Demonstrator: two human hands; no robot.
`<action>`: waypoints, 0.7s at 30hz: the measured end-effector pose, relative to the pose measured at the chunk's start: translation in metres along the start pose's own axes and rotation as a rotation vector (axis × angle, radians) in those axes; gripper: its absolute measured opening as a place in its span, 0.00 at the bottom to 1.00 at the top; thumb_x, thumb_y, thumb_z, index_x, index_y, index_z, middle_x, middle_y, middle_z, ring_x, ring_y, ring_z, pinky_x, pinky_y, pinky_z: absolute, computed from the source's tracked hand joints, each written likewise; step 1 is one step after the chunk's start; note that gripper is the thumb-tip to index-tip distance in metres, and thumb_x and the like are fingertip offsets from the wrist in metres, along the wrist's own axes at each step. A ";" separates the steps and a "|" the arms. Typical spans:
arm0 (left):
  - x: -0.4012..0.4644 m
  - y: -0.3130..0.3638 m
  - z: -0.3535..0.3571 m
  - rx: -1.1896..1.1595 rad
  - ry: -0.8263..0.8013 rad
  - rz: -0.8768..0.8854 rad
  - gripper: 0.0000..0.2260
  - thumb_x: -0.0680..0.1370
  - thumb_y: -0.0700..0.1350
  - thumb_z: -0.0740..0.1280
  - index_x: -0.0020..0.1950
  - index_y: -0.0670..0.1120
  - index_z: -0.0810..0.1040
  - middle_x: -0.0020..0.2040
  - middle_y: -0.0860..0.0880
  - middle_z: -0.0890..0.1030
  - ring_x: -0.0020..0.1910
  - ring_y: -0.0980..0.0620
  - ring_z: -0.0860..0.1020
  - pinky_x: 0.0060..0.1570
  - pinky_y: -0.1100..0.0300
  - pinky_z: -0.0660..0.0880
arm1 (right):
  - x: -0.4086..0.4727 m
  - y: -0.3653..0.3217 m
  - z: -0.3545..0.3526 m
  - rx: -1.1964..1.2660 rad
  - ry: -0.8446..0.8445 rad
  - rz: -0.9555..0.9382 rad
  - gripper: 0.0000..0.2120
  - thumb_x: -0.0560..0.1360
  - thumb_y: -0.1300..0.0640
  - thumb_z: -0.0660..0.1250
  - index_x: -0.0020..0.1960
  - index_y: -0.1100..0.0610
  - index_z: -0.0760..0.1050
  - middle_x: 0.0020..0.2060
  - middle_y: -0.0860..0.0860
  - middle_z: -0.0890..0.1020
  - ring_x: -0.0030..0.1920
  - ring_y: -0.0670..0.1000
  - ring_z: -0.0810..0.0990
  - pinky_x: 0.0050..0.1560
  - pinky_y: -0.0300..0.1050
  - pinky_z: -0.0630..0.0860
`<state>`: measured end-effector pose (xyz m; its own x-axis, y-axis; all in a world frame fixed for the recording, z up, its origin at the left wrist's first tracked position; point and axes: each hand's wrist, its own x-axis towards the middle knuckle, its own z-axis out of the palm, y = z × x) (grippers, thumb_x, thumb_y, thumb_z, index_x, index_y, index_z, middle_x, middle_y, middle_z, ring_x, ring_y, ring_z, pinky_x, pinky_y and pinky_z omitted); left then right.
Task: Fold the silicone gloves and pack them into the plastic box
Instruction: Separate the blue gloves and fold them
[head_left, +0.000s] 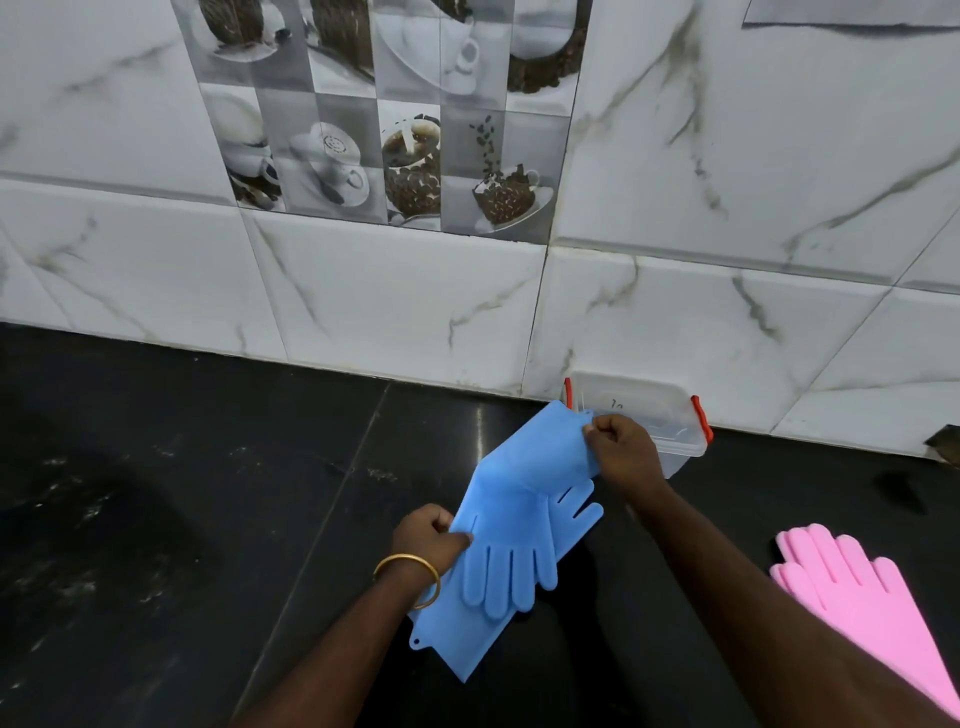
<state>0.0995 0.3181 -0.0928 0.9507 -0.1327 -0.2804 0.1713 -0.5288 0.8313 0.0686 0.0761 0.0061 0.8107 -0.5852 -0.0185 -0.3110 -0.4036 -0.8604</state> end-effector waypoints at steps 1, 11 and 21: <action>0.000 0.004 -0.002 -0.054 -0.024 0.017 0.12 0.66 0.44 0.75 0.31 0.48 0.71 0.29 0.53 0.74 0.29 0.55 0.72 0.30 0.62 0.68 | 0.000 -0.003 -0.003 0.002 0.002 -0.026 0.07 0.79 0.56 0.64 0.46 0.58 0.78 0.44 0.53 0.80 0.46 0.53 0.76 0.49 0.50 0.72; 0.002 0.059 -0.042 -1.062 -0.742 -0.235 0.31 0.73 0.65 0.64 0.61 0.40 0.79 0.54 0.39 0.83 0.51 0.40 0.81 0.54 0.43 0.77 | -0.015 -0.049 -0.082 0.519 -0.103 0.014 0.07 0.78 0.54 0.66 0.47 0.56 0.80 0.42 0.50 0.86 0.40 0.47 0.83 0.35 0.41 0.80; -0.051 0.064 0.022 -0.354 -0.750 -0.172 0.18 0.66 0.48 0.78 0.54 0.46 0.83 0.49 0.49 0.86 0.47 0.49 0.84 0.49 0.56 0.79 | -0.055 -0.011 -0.127 0.578 -0.069 0.180 0.08 0.81 0.58 0.62 0.52 0.61 0.77 0.45 0.57 0.83 0.43 0.53 0.83 0.39 0.47 0.79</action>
<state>0.0564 0.2724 -0.0362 0.5022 -0.6615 -0.5570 0.4877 -0.3153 0.8141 -0.0357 0.0233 0.0808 0.8068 -0.5537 -0.2062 -0.1428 0.1559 -0.9774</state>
